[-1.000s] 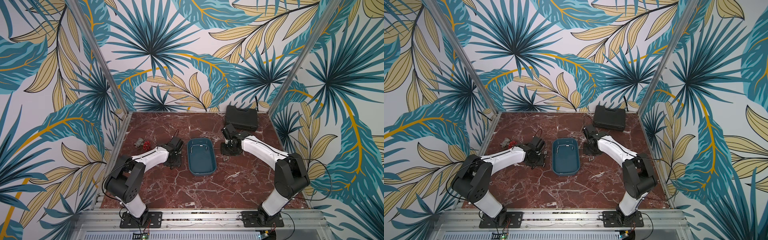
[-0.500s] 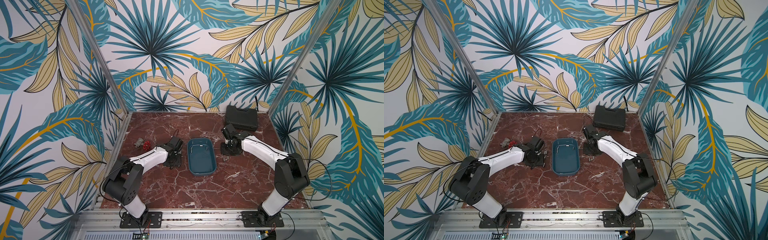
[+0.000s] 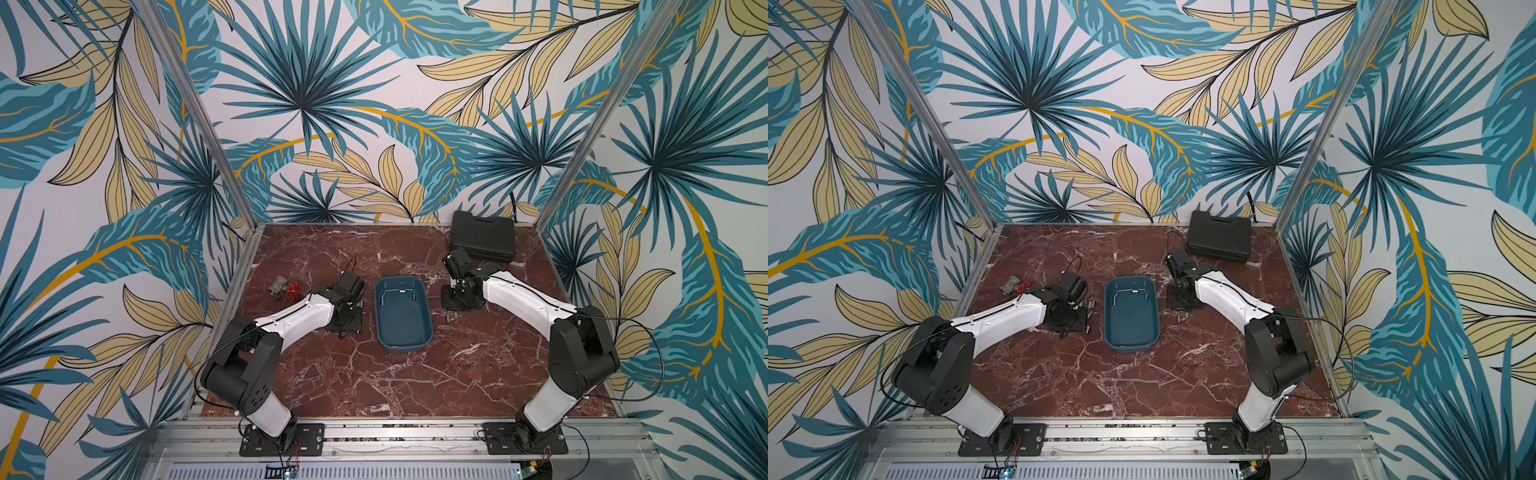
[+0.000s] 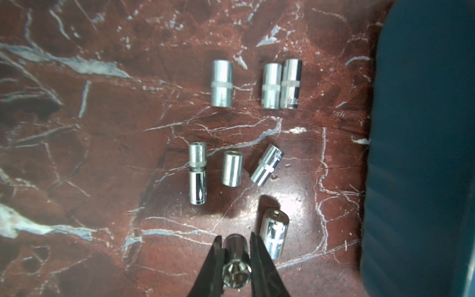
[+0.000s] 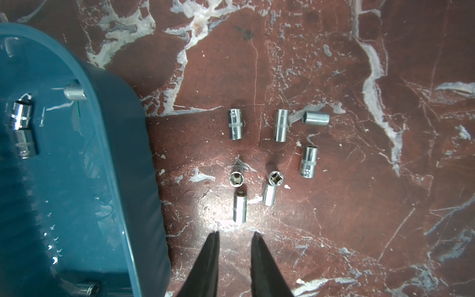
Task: Take out the socket from the storage box
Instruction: Place the socket head at the center of the board.
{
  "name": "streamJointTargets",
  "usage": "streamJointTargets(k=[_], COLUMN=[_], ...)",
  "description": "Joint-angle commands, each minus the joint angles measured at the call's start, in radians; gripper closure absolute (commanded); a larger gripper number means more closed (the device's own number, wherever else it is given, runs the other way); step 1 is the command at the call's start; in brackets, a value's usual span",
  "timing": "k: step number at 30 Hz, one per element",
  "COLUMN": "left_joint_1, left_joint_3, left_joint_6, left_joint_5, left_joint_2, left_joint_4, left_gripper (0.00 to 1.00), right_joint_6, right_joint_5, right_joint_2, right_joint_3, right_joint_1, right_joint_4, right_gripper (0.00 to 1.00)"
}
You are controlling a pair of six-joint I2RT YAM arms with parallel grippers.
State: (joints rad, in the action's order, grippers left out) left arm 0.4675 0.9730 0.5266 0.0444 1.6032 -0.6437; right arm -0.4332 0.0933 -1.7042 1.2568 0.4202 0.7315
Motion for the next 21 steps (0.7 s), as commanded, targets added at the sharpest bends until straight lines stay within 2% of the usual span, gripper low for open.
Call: streamJointTargets(k=[1,6,11,21], left_joint_1=[-0.003,-0.004,-0.004,-0.004], left_joint_3=[-0.025,-0.033,-0.036,-0.039], left_joint_6=[0.0,0.001,0.001,0.006], left_joint_5=[0.006,0.003,0.006,0.006], left_joint_2=[0.011,0.014,0.007,-0.011], left_joint_4=[0.015,0.02,0.012,-0.004], left_gripper=[0.81,0.83,0.7,0.67], right_joint_6=[0.007,0.006,0.005,0.005], right_joint_5=[0.009,0.009,0.008,0.004], right_joint_2=[-0.002,-0.003,-0.001,-0.006], right_joint_3=[-0.01,-0.011,-0.01,-0.008], right_joint_1=[0.0,-0.001,-0.001,-0.001], right_joint_4=[0.014,0.015,0.013,0.013], right_gripper=[0.76,0.76,0.76,0.76])
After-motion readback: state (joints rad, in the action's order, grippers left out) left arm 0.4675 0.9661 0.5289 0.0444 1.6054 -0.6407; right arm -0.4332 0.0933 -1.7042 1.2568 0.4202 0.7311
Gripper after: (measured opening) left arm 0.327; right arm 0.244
